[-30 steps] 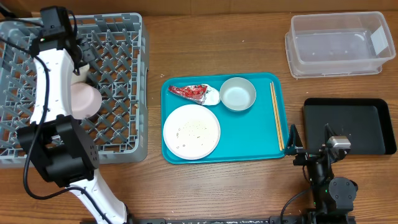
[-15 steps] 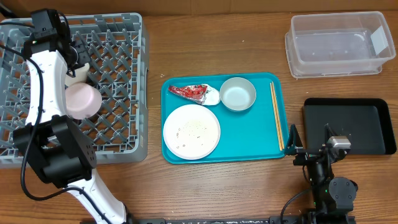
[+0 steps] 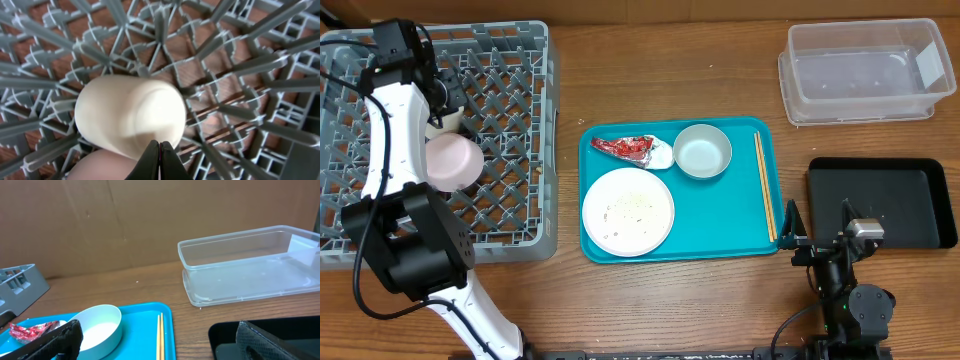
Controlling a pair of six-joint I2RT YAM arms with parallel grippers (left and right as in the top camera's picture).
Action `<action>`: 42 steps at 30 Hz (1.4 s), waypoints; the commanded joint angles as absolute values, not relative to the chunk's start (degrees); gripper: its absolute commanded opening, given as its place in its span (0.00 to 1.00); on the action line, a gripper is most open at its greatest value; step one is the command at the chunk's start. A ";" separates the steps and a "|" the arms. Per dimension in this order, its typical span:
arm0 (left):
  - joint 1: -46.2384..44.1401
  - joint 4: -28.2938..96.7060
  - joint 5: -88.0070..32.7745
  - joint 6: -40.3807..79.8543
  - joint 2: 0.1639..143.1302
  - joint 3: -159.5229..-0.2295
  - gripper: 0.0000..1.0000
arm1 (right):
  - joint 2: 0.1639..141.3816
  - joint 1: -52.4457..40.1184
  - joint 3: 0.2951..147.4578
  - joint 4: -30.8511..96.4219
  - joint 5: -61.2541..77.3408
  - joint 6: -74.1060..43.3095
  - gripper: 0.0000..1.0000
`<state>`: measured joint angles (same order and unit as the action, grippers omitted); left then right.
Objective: Sort waste into correct bins and load items into the dishwasher
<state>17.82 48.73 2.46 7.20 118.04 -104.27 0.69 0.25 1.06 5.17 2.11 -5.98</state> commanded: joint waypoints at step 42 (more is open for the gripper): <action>17.98 41.23 -1.34 7.25 116.90 -103.33 0.04 | 0.16 0.05 0.47 4.82 1.56 -6.17 1.00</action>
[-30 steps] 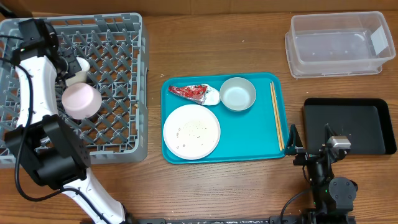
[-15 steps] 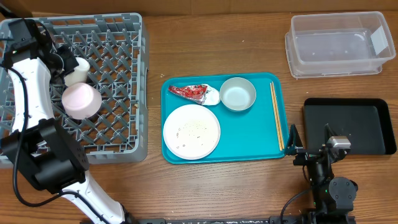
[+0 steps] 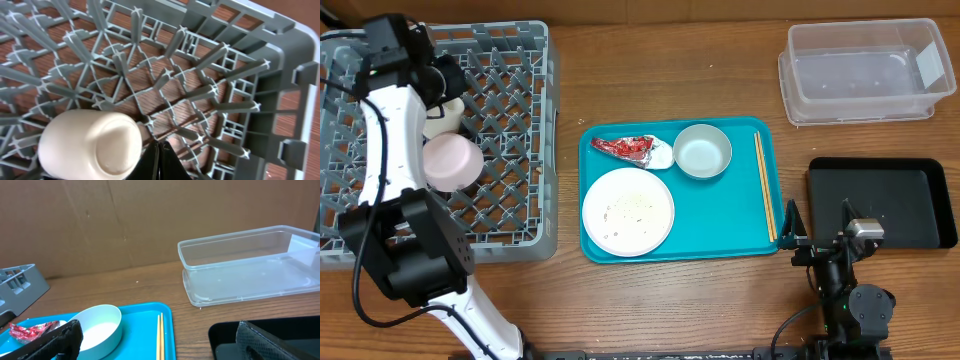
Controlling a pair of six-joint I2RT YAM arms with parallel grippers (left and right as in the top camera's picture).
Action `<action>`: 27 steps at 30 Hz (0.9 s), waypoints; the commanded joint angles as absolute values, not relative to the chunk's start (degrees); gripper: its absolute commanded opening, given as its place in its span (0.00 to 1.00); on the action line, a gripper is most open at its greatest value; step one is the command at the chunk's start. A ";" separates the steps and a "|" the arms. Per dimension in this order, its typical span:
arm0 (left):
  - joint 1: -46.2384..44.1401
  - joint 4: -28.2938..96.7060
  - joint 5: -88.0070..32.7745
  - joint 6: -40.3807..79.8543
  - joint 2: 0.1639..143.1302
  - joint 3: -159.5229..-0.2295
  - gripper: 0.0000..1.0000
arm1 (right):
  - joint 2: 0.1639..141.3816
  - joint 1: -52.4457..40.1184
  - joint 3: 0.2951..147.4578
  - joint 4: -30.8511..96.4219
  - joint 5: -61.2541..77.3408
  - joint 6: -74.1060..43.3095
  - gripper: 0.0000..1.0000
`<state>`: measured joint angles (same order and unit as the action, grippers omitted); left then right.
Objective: Sort waste into correct bins and load items into the dishwasher
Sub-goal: 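Raise the open left gripper out of the rack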
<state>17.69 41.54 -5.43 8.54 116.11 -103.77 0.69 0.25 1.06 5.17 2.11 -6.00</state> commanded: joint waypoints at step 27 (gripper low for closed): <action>18.63 44.31 2.09 7.27 122.72 -103.35 0.04 | 0.16 0.05 0.47 4.84 1.56 -6.17 1.00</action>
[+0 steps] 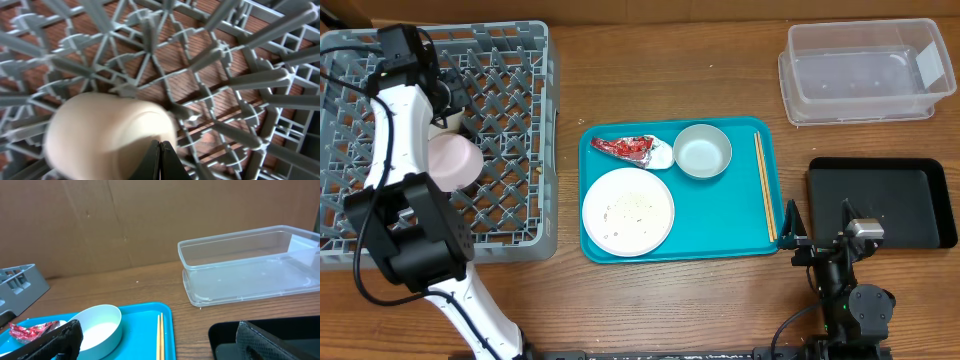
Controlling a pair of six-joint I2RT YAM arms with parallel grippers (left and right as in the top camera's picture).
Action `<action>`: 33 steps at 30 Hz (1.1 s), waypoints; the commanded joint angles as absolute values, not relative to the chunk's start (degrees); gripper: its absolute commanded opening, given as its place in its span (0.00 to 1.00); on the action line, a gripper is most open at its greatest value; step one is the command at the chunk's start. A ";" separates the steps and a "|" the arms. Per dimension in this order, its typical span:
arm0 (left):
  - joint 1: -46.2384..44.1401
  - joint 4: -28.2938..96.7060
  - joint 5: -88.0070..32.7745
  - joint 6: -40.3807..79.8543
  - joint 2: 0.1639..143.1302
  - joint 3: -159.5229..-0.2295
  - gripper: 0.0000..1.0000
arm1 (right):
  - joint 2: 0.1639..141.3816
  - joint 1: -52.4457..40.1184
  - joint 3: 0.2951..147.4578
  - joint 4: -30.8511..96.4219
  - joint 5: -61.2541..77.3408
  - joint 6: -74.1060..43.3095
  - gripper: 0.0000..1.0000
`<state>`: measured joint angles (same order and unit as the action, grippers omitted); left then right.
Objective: Sort waste into correct bins and load items into the dishwasher
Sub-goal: 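Raise the open left gripper out of the rack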
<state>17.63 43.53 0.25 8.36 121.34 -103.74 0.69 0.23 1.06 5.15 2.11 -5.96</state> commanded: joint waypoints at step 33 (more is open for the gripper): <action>31.59 49.93 -22.50 16.21 107.77 -103.42 0.04 | 0.16 0.05 0.47 4.84 1.56 -6.17 1.00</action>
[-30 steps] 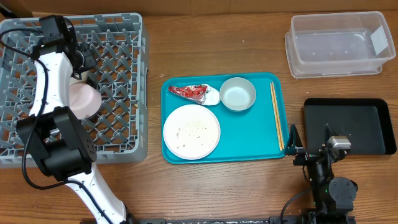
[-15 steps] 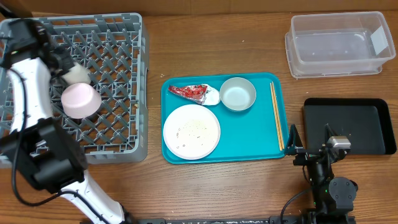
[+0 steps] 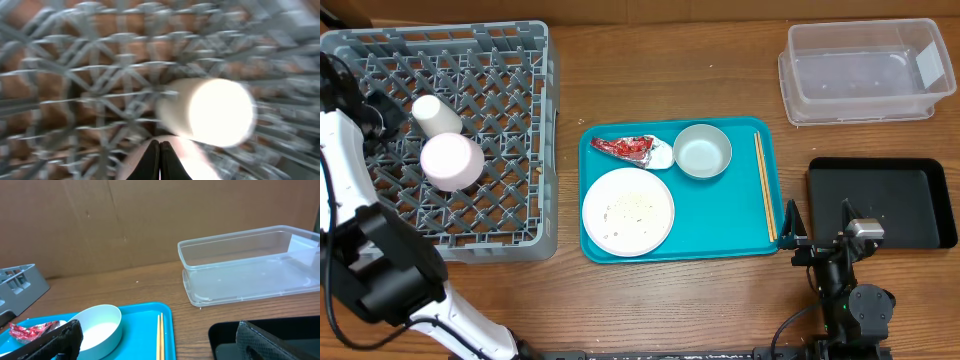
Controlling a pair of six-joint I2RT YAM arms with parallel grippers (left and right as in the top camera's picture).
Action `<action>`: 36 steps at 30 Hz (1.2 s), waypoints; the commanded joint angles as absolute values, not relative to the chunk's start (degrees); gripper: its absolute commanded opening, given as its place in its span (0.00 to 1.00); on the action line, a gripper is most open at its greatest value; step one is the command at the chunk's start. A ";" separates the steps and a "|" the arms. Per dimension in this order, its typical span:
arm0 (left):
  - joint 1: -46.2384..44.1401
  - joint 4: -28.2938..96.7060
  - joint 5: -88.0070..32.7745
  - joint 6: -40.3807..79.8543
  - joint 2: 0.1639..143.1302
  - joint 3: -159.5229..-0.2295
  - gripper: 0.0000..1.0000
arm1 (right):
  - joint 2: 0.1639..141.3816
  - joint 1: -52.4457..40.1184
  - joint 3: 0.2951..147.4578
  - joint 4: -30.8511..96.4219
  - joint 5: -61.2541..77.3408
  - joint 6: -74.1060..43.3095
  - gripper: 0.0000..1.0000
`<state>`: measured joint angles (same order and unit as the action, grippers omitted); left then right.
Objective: Sort waste into correct bins and load items into the dishwasher
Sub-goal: 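Raise the open left gripper out of the rack, then reach the left gripper to the small white bowl on the tray, grasp rim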
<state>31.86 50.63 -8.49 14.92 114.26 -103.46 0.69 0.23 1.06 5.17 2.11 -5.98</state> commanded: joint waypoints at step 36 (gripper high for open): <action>-38.87 50.02 -5.58 7.64 119.33 -103.33 0.43 | 0.16 0.05 0.47 4.82 1.56 -6.17 1.00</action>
<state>-36.91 50.41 -9.50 9.58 115.90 -103.42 0.69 0.23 1.06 5.17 2.11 -5.98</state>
